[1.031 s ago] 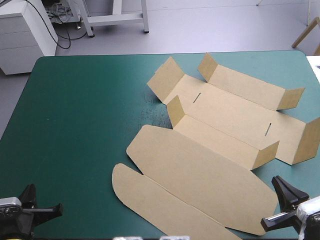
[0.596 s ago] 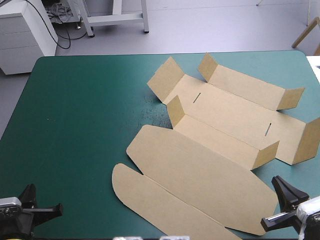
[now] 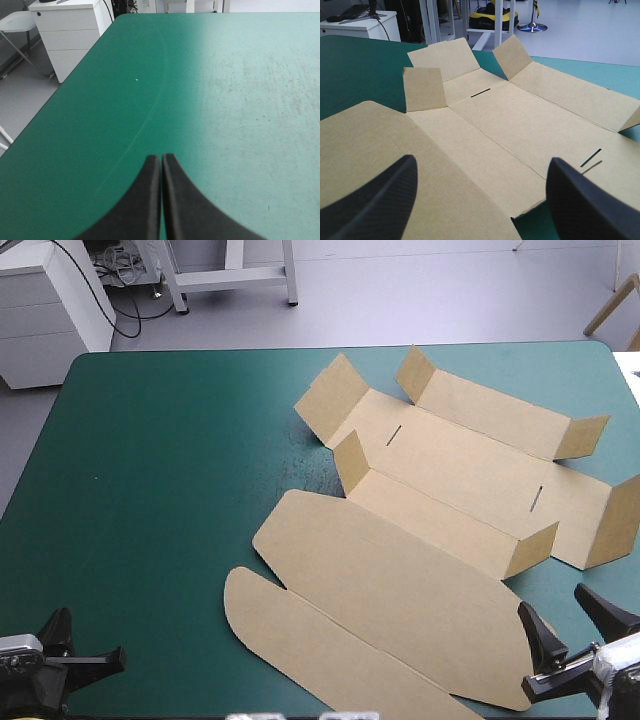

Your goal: Fold the box

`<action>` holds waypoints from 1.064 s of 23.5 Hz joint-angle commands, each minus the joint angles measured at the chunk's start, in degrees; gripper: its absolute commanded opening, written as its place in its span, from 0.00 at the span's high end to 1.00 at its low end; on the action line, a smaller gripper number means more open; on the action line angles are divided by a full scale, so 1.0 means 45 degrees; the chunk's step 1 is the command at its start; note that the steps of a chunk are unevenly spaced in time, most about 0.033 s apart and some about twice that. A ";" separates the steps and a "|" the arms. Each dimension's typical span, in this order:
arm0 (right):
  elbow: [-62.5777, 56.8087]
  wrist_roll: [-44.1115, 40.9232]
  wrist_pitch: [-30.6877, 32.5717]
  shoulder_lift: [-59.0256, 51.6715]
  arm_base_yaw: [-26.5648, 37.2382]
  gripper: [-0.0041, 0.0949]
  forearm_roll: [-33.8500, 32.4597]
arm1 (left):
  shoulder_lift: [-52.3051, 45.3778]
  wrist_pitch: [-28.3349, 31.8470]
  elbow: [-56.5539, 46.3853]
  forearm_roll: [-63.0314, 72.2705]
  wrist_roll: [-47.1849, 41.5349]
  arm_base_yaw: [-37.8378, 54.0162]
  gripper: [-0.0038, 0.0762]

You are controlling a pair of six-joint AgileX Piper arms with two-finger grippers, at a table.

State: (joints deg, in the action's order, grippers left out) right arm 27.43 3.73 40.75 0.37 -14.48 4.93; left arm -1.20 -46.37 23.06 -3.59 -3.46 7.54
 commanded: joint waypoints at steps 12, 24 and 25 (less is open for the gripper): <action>0.0703 -0.1866 -0.0866 0.0537 -0.0051 0.23 -0.0607 | -0.0060 0.0996 0.0316 0.0057 -0.0032 -0.0005 0.96; 0.3834 -0.7871 0.1624 0.5707 -0.0051 0.23 -0.2820 | -0.0060 0.0996 0.0316 0.0057 -0.0032 -0.0005 0.96; 0.4070 -0.7960 0.1848 0.6115 -0.0051 0.23 -0.2975 | -0.0060 0.0996 0.0316 0.0057 -0.0032 -0.0005 0.96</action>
State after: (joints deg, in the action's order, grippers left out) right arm 41.42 -29.30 48.90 22.02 -14.48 -5.52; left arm -1.20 -46.22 23.06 -3.54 -3.46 7.54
